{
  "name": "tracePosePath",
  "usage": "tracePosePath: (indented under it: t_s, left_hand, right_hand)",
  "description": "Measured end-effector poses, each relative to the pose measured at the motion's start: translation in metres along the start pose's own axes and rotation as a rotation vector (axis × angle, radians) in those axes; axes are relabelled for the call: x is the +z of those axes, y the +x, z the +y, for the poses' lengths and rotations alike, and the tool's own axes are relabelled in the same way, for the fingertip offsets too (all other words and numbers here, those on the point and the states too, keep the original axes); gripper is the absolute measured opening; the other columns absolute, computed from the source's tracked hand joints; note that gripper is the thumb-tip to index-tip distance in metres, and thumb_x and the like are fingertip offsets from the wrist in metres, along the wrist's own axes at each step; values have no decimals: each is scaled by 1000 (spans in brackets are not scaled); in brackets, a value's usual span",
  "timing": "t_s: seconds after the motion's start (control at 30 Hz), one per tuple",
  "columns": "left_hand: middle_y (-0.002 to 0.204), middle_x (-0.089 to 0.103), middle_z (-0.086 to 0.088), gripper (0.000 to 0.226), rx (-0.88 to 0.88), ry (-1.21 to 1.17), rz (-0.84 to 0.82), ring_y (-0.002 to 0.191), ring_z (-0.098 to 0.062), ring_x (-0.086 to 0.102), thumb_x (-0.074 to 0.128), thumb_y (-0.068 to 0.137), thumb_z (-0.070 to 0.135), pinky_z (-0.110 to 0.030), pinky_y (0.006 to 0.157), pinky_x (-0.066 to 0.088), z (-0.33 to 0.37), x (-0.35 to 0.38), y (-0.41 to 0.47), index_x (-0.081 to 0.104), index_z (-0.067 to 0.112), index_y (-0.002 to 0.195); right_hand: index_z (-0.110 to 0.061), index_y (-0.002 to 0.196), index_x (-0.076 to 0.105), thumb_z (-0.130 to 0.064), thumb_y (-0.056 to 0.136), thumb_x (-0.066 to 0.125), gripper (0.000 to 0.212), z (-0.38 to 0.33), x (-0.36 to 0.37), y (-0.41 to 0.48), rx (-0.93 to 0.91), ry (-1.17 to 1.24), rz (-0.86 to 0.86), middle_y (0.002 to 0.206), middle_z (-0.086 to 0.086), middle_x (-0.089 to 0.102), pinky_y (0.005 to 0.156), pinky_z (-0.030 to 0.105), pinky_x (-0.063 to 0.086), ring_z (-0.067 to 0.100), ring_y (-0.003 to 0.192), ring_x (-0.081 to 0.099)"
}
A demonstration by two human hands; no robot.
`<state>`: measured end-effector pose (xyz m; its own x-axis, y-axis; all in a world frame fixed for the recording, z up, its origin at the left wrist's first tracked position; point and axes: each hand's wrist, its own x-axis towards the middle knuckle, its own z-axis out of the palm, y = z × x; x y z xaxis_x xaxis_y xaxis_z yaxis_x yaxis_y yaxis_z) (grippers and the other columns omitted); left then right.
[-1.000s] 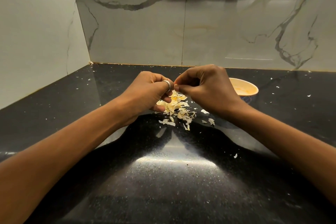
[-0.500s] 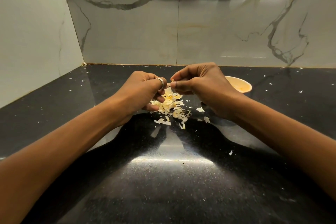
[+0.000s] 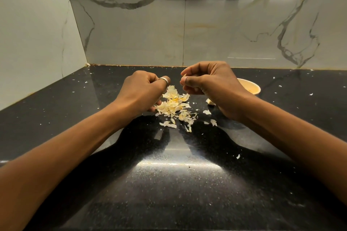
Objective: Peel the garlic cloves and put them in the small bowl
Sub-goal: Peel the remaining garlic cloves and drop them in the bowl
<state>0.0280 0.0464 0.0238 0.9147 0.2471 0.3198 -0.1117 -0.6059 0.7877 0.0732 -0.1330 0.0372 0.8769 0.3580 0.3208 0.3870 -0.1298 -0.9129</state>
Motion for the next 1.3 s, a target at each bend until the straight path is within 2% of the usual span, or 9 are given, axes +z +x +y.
tracePosePath:
  t_s: [0.07, 0.17, 0.27, 0.47, 0.63, 0.8, 1.03, 1.17, 1.3]
  left_hand:
    - [69, 69, 0, 28, 69, 63, 26, 60, -8, 68, 67, 93, 39, -26, 54, 52, -2, 1, 1, 69, 16, 77]
    - [80, 71, 6, 7, 165, -7, 1, 66, -8, 70, 76, 88, 29, -22, 53, 52, -1, 1, -1, 71, 24, 89]
    - [77, 73, 4, 9, 245, -66, -34, 68, -13, 71, 77, 87, 30, -21, 51, 53, 2, 2, -3, 75, 24, 92]
    - [69, 70, 14, 14, 344, -7, 36, 63, -2, 68, 84, 80, 31, -13, 53, 48, -2, 3, -2, 78, 24, 90]
    - [72, 73, 0, 7, 262, -73, 18, 64, -14, 70, 81, 84, 24, -22, 50, 53, -2, 2, -2, 77, 23, 89]
    - [79, 74, -3, 4, 185, -118, -19, 70, -18, 71, 76, 89, 24, -23, 49, 53, -1, 2, -2, 76, 21, 90]
    - [80, 72, 0, 7, 103, -200, -97, 66, -9, 67, 70, 93, 18, -21, 48, 51, 3, -1, -3, 75, 13, 95]
    - [77, 71, 2, 6, 49, -274, -117, 64, -7, 65, 69, 93, 14, -21, 49, 52, 5, -3, -3, 75, 13, 93]
    - [77, 71, 1, 5, 73, -272, -122, 64, -8, 65, 70, 93, 15, -23, 49, 55, 5, -2, -3, 74, 11, 93]
  right_hand:
    - [-1, 106, 70, 1, 91, 68, 15, 0, 0, 0, 1, -6, -8, 97, 17, 74, 75, 28, 62, 27, 88, 73]
    - [-1, 109, 69, 1, 91, 67, 18, 0, -1, -1, 9, -10, -28, 97, 18, 75, 75, 29, 62, 22, 81, 72]
    - [1, 108, 69, 1, 92, 66, 16, 0, 1, -1, 23, -4, -50, 97, 19, 74, 72, 26, 62, 18, 77, 72]
    - [6, 105, 69, 5, 93, 63, 14, -1, 2, 1, 83, 143, -80, 90, 17, 73, 67, 23, 60, 17, 73, 70]
    - [7, 104, 71, 8, 90, 64, 15, 1, 2, 2, 83, 176, -112, 92, 19, 75, 74, 26, 62, 21, 79, 73]
    - [9, 103, 70, 10, 88, 65, 17, 2, 2, 3, 102, 223, -116, 98, 24, 74, 79, 26, 62, 22, 84, 74]
    - [1, 96, 73, 8, 89, 65, 13, -1, 0, 2, 125, 208, -116, 85, 13, 75, 74, 27, 62, 18, 76, 71]
    - [1, 98, 73, 9, 90, 62, 15, -3, -2, 3, 155, 261, -128, 85, 12, 74, 75, 27, 62, 18, 75, 70]
    - [2, 99, 72, 9, 90, 62, 15, -3, -2, 3, 159, 267, -136, 85, 13, 74, 73, 25, 62, 18, 75, 70]
